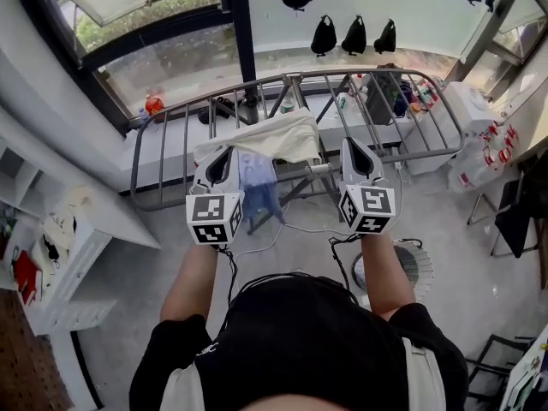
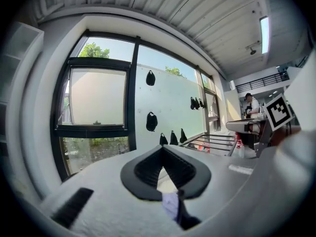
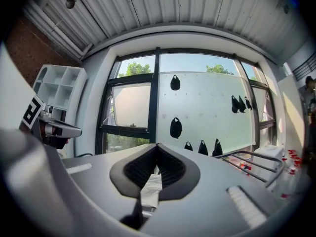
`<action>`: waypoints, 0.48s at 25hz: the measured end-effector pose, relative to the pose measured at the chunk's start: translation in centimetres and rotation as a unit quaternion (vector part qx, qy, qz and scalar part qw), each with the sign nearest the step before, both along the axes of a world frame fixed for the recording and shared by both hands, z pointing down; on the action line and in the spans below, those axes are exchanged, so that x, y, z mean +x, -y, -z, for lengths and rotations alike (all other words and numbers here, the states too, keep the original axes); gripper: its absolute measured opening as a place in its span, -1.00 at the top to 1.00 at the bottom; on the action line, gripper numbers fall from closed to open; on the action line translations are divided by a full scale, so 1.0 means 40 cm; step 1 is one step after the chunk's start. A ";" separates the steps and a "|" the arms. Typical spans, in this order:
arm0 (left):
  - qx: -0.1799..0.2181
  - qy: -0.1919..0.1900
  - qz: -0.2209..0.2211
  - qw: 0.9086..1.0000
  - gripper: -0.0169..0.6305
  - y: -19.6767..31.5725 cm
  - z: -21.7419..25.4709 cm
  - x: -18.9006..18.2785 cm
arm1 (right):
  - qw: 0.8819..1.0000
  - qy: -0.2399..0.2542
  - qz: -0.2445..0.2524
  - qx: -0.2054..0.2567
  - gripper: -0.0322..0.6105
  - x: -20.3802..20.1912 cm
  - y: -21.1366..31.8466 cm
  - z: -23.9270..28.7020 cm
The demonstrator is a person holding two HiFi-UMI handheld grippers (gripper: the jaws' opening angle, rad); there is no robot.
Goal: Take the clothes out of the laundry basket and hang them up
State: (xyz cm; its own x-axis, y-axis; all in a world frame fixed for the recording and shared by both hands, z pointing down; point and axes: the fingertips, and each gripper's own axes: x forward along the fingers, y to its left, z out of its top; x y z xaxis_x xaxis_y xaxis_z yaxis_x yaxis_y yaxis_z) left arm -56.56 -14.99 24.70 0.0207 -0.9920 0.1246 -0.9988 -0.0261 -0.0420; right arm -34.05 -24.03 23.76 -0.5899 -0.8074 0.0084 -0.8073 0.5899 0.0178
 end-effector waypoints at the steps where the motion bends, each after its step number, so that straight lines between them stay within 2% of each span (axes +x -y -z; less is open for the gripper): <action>1: 0.002 0.000 -0.018 1.000 0.93 0.010 0.000 0.026 | 1.000 -0.002 -0.016 -0.001 0.87 0.030 -0.010 -0.004; 4: 0.007 -0.002 -0.080 0.997 0.94 0.046 -0.002 0.128 | 0.997 -0.007 -0.074 -0.005 0.87 0.150 -0.043 -0.019; 7: 0.008 -0.003 -0.145 0.989 0.94 0.078 -0.008 0.252 | 0.990 -0.009 -0.140 -0.006 0.87 0.290 -0.084 -0.026; 10: 0.003 -0.007 -0.216 0.976 0.94 0.096 -0.020 0.400 | 0.978 -0.008 -0.210 -0.010 0.87 0.437 -0.143 -0.035; 12: 0.002 -0.006 -0.269 0.963 0.94 0.102 -0.029 0.510 | 0.965 -0.007 -0.262 -0.011 0.87 0.536 -0.196 -0.040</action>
State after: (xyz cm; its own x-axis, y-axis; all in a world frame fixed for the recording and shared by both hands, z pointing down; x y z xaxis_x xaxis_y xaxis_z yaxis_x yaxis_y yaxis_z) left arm -36.17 -19.08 25.84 0.5331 -0.8378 0.1177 -0.8413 -0.5397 -0.0311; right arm -12.63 -16.19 25.36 -0.1008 -0.9943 0.0338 -0.9946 0.1016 0.0227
